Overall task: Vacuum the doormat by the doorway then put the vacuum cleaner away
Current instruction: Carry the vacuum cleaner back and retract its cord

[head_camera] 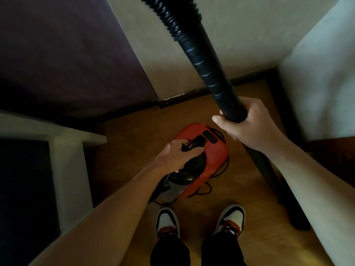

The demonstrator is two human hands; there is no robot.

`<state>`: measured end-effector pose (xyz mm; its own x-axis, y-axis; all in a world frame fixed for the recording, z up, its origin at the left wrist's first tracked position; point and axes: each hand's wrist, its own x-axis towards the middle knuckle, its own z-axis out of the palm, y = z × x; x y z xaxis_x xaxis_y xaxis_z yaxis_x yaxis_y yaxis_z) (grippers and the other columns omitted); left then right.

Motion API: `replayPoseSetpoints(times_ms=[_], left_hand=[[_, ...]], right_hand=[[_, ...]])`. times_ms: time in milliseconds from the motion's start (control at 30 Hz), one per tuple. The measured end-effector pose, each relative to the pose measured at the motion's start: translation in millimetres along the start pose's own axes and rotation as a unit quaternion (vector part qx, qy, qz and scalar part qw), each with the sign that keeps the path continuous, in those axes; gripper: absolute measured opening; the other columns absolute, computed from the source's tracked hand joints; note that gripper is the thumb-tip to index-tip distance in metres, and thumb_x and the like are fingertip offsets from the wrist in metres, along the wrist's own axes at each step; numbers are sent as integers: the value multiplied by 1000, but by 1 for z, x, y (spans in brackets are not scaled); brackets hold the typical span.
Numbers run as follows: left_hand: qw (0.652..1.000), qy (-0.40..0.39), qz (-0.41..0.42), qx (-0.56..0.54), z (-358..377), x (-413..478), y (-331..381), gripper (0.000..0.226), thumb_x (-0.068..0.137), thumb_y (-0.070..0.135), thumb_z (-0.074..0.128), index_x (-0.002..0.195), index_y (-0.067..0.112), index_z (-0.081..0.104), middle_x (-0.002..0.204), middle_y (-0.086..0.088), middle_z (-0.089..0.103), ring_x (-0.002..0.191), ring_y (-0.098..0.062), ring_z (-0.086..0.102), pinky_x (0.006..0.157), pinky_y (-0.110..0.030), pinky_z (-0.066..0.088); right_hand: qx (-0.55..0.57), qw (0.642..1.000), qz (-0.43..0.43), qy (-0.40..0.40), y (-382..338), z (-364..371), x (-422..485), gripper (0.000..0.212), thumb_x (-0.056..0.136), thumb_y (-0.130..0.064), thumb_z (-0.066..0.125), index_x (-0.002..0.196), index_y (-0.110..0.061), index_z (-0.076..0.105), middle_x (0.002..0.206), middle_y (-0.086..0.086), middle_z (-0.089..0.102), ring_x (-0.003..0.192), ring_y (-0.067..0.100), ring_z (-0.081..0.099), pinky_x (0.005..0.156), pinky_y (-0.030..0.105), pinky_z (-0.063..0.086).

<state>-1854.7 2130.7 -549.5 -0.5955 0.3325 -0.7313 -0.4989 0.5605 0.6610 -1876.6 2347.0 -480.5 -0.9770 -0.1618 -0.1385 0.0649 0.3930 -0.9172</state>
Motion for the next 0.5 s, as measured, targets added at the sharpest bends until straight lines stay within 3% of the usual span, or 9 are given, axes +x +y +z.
replayPoseSetpoints(times_ms=[67, 133, 200, 300, 400, 500], left_hand=[[998, 55, 6, 24, 1, -14, 19, 55, 86, 67, 57, 77, 13, 58, 62, 1, 53, 41, -10, 46, 48, -34, 39], [988, 107, 22, 110, 3, -32, 40, 66, 88, 71, 48, 81, 7, 62, 68, -6, 61, 54, -18, 57, 57, -44, 48], [971, 150, 36, 184, -2, -51, 64, 54, 93, 63, 49, 87, 13, 68, 78, -5, 69, 69, -20, 65, 67, -44, 56], [959, 160, 41, 231, -19, -83, 104, 39, 91, 60, 57, 87, 23, 69, 80, 3, 67, 73, -15, 64, 66, -39, 57], [956, 140, 41, 256, -29, -124, 143, 39, 83, 68, 62, 93, 30, 68, 83, 9, 65, 74, -9, 61, 56, -25, 45], [952, 151, 53, 260, -30, -176, 181, 33, 83, 66, 64, 88, 33, 65, 83, 10, 64, 74, -8, 60, 57, -22, 40]], right_hand=[[5, 1000, -5, 6, -17, -4, -2, 25, 89, -9, 74, 73, -6, 56, 59, 13, 55, 46, 26, 53, 51, 40, 50], [21, 1000, -3, 21, -38, -10, -5, 24, 89, -8, 74, 73, -9, 57, 60, 12, 57, 45, 22, 54, 49, 35, 51], [41, 999, 8, 33, -64, -16, -8, 23, 89, -8, 75, 74, -13, 58, 62, 12, 59, 46, 20, 55, 50, 29, 51], [57, 997, 10, 57, -108, -29, -12, 24, 88, -11, 76, 73, -18, 59, 63, 11, 59, 48, 18, 55, 52, 30, 51], [62, 996, -19, 62, -156, -43, -19, 23, 89, -11, 76, 75, -20, 59, 60, 7, 57, 48, 13, 54, 51, 25, 49], [68, 995, -18, 73, -207, -64, -31, 25, 89, -11, 76, 75, -22, 59, 56, -4, 56, 48, 12, 53, 51, 23, 45]])
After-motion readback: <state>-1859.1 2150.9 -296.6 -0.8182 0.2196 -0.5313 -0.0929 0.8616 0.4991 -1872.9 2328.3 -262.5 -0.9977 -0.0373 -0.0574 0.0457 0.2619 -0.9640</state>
